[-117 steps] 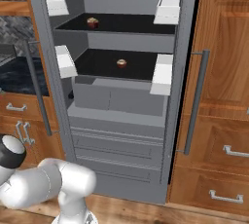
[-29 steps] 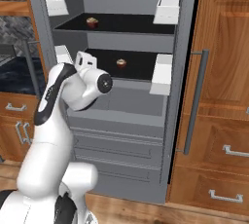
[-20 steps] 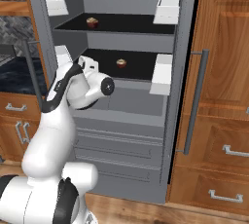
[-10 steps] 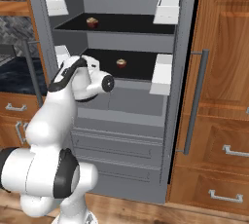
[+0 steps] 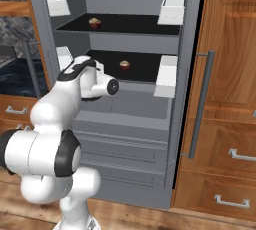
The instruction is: Take the cupcakes from the fridge and place them on the empty tray on the dining counter.
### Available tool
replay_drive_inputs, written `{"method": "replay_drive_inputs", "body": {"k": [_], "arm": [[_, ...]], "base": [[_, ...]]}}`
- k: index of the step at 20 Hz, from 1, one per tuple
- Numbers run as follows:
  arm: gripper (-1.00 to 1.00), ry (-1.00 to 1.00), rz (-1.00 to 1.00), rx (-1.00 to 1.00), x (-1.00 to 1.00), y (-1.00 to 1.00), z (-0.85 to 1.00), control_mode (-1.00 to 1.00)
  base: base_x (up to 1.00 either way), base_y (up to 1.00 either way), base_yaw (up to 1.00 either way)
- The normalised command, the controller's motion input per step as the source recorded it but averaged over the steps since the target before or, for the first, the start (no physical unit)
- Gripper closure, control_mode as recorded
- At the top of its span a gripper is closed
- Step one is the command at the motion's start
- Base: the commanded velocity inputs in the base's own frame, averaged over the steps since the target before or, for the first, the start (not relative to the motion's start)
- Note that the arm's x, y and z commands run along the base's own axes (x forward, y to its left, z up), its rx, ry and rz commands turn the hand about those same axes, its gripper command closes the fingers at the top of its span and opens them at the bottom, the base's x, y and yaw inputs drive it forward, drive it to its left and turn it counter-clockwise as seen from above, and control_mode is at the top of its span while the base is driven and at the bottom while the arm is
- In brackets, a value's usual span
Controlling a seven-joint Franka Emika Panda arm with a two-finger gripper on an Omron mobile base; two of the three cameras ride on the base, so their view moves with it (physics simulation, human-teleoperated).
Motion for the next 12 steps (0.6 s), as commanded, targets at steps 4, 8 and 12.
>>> {"method": "replay_drive_inputs", "body": {"k": [4,8,12], "arm": [[-1.00,-0.16,0.05,-0.04,0.05,0.53,0.21,-1.00],[-1.00,-0.20,0.08,-0.10,-0.38,0.70,0.11,-1.00],[-1.00,-0.22,0.17,-0.11,-0.98,0.80,0.11,-1.00]], "base": [[0.00,0.00,0.00],[0.00,0.00,0.00],[0.00,0.00,0.00]]}}
